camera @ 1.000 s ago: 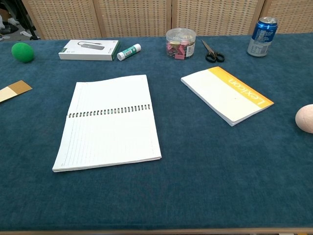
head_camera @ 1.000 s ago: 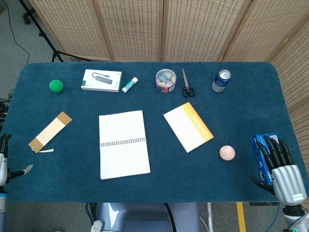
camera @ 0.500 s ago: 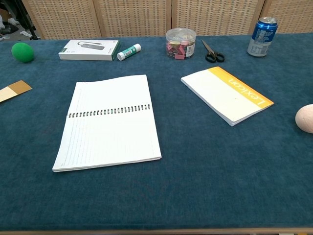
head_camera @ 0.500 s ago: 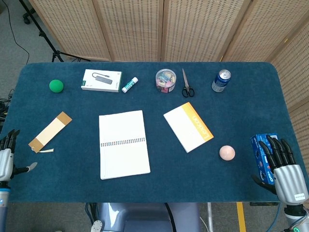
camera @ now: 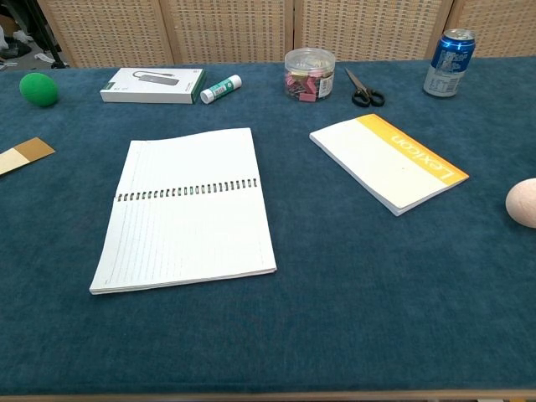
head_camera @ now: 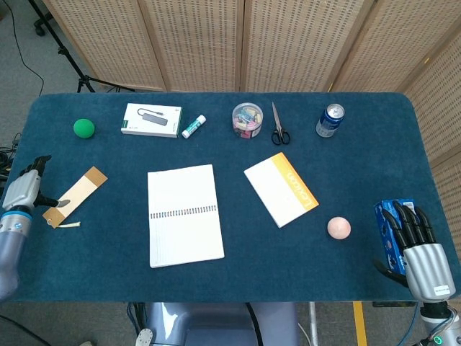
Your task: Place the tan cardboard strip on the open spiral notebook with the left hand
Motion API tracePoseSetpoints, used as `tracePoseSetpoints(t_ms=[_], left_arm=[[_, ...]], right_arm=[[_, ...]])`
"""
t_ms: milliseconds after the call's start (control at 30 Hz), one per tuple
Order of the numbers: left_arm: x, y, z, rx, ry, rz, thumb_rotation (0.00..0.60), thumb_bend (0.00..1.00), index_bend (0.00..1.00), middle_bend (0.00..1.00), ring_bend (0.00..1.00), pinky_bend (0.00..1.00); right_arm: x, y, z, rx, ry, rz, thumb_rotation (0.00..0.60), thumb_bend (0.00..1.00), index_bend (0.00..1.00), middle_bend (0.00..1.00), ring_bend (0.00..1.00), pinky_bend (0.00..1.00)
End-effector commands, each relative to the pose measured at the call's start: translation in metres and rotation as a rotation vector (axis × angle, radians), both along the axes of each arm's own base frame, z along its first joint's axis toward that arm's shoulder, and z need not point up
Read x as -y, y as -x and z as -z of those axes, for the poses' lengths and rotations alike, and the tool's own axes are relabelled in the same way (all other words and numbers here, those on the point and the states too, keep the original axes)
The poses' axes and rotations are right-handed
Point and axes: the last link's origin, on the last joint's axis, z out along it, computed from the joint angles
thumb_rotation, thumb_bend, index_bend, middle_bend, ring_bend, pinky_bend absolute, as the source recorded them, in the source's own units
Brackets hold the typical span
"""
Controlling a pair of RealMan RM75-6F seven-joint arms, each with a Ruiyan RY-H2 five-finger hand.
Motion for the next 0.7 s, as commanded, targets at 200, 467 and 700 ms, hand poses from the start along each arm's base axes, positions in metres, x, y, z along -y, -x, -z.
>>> tracePoseSetpoints(t_ms=[200,467,700], left_arm=[[-0.032,-0.008,0.032,0.096,0.092,-0.042,0.600,0.00,0.00,0.00,0.00,0.00],[-0.034,-0.003,0.048,0.119,0.111,-0.066,0.600,0.00,0.00,0.00,0.00,0.00],[-0.035,-0.002,0.057,0.158,0.136,-0.087,0.600,0.00,0.00,0.00,0.00,0.00]], right_arm=[[0.001,0.001,0.002,-0.005,-0.003,0.006,0.600,0.00,0.00,0.00,0.00,0.00],[0.001,0.001,0.000,0.001,-0.001,0.004,0.600,0.00,0.00,0.00,0.00,0.00],[0.000,0.000,-0.001,0.009,-0.001,0.003,0.600,0.00,0.00,0.00,0.00,0.00]])
